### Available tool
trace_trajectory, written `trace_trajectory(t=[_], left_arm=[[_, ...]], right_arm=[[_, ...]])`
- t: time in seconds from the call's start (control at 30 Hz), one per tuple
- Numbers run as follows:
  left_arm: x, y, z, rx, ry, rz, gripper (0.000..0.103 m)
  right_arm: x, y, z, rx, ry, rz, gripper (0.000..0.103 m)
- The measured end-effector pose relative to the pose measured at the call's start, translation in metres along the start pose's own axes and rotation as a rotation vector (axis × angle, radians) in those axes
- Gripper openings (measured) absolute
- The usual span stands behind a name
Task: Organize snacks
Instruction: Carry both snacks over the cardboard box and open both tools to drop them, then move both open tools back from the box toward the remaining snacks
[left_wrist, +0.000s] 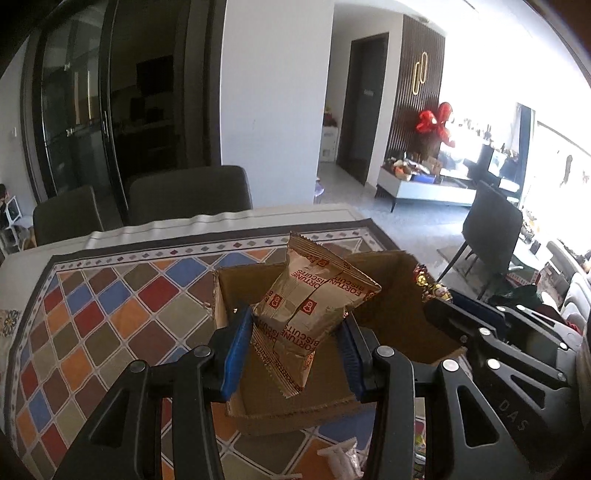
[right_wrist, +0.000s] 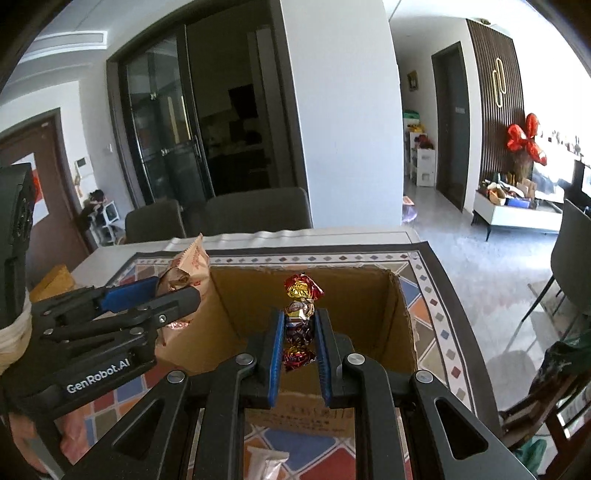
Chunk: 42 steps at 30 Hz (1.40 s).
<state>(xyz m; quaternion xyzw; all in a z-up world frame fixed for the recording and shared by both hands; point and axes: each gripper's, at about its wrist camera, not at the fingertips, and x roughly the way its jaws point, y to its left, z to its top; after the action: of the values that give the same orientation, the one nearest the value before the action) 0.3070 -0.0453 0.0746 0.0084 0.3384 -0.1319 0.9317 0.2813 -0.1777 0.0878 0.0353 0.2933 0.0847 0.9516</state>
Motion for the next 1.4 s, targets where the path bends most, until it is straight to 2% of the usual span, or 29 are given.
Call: trace_trajectory(t=[0.07, 0.1, 0.13, 0.2, 0.27, 0.43, 0.57, 1.0, 1.4], left_arm=[[0.006, 0.001, 0.002, 0.014, 0.005, 0.030, 0.052], [0.007, 0.001, 0.002, 0.017, 0.002, 0.046, 0.063], [0.005, 0.001, 0.002, 0.017, -0.009, 0.055, 0.070], [0.001, 0.002, -0.001, 0.021, -0.021, 0.069, 0.070], [-0.005, 0.000, -0.005, 0.030, -0.026, 0.077, 0.071], [-0.032, -0.005, -0.020, 0.038, -0.058, 0.095, 0.081], [-0.055, -0.007, -0.034, 0.043, -0.078, 0.072, 0.082], [-0.119, -0.026, -0.088, 0.085, -0.158, 0.081, 0.084], [-0.142, -0.032, -0.150, 0.118, -0.117, 0.061, 0.085]], right_arm=[[0.006, -0.004, 0.000, 0.005, 0.013, -0.003, 0.019], [0.009, -0.005, 0.002, 0.004, 0.019, -0.011, 0.025], [0.010, -0.006, 0.002, 0.005, 0.019, -0.029, 0.043], [0.009, -0.008, 0.002, 0.016, 0.003, -0.061, 0.054], [0.005, -0.009, -0.002, 0.015, 0.001, -0.063, 0.054], [-0.011, -0.009, -0.013, 0.027, 0.002, -0.039, 0.054], [-0.032, -0.005, -0.022, 0.011, -0.022, -0.047, 0.054], [-0.096, 0.008, -0.066, -0.031, -0.053, -0.052, 0.054], [-0.131, 0.018, -0.111, -0.067, -0.064, -0.061, 0.054]])
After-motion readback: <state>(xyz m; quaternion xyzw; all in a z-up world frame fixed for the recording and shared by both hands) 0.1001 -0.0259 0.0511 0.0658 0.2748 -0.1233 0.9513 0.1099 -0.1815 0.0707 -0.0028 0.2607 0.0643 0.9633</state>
